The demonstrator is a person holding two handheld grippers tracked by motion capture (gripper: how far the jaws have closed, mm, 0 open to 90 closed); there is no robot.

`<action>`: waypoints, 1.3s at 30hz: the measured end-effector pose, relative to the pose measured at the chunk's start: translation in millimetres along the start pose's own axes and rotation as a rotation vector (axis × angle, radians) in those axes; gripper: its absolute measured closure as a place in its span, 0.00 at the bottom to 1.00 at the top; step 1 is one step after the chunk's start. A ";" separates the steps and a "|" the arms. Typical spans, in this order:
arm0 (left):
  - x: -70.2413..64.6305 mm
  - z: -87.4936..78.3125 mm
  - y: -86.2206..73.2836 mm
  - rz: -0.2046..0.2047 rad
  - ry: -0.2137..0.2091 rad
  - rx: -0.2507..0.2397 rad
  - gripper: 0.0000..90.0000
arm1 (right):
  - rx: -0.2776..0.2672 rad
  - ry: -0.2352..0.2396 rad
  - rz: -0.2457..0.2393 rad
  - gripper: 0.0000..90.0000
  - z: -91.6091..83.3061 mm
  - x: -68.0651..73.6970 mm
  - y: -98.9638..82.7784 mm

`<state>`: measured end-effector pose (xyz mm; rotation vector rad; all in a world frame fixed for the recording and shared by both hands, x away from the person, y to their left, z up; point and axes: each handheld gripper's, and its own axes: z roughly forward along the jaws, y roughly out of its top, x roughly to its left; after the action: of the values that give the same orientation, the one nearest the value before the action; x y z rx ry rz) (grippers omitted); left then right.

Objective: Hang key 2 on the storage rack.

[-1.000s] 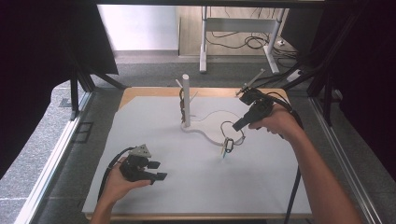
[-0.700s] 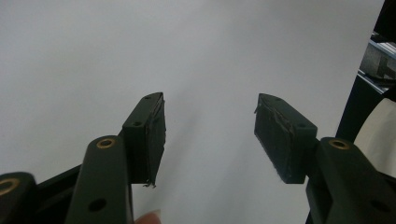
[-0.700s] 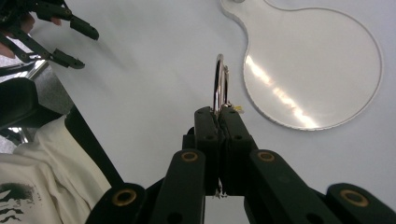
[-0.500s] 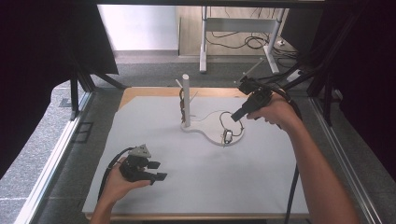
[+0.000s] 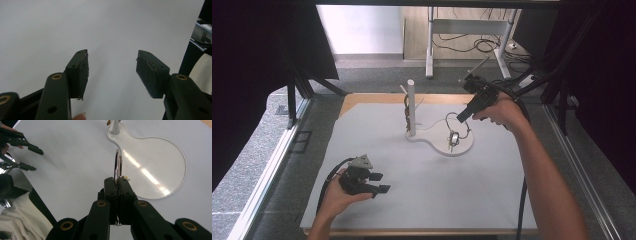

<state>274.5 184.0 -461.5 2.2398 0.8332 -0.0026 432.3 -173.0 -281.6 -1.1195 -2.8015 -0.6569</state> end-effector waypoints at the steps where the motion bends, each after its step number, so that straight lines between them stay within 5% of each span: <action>1: 0.0 -0.2 0.0 0.000 0.000 0.001 0.49 | -0.005 -0.002 0.001 0.98 0.0 -1.8 2.7; 39: -0.5 -0.2 -1.5 0.009 -0.021 -0.006 0.49 | -0.068 -0.008 0.035 0.98 28.7 -33.2 49.6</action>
<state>273.2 184.6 -462.3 2.2340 0.8114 -0.0192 492.9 -150.8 -296.3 -1.1821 -2.7787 -0.7510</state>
